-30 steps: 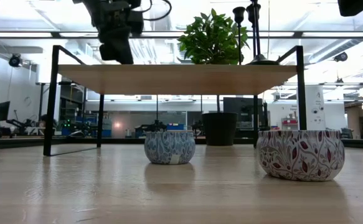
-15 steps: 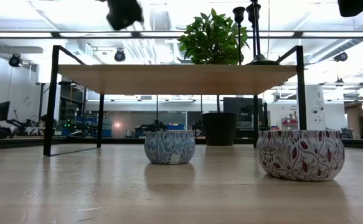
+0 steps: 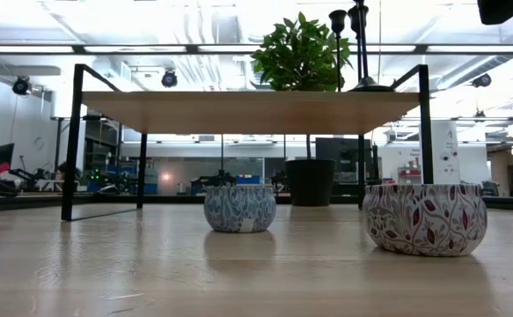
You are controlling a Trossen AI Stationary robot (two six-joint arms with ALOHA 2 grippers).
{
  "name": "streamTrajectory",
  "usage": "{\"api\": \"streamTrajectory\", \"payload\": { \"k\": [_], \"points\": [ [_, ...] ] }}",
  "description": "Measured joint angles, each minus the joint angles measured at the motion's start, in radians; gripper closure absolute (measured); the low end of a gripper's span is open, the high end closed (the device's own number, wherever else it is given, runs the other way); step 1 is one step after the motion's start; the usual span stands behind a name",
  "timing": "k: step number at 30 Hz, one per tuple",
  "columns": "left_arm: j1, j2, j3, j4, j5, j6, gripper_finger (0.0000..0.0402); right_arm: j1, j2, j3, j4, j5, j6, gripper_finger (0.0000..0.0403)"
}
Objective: Pick & Place candle stick holders
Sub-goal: Put the blue scented candle on the shelf aligned with the other scented candle
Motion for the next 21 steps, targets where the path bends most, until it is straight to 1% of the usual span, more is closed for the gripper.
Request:
{"api": "streamTrajectory", "payload": {
  "k": [3,8,14,17,21],
  "points": [
    [-0.028,0.023,-0.070,0.121,0.001,0.000,0.0300,0.000,0.000,-0.001,0.000,0.012,0.002,0.0351],
    [-0.034,0.050,-0.168,0.309,0.000,-0.035,0.0300,0.000,0.000,-0.003,0.000,0.013,0.002,0.0351],
    [-0.034,0.064,-0.255,0.438,0.009,-0.051,0.0300,0.000,0.000,-0.003,0.000,0.013,0.002,0.0351],
    [-0.034,0.063,-0.281,0.524,0.059,-0.099,0.0300,0.000,0.000,-0.004,0.000,0.012,0.002,0.0351],
    [-0.040,0.063,-0.306,0.718,0.189,-0.121,0.0300,0.000,0.000,-0.004,0.000,0.012,0.002,0.0351]
  ]
}}
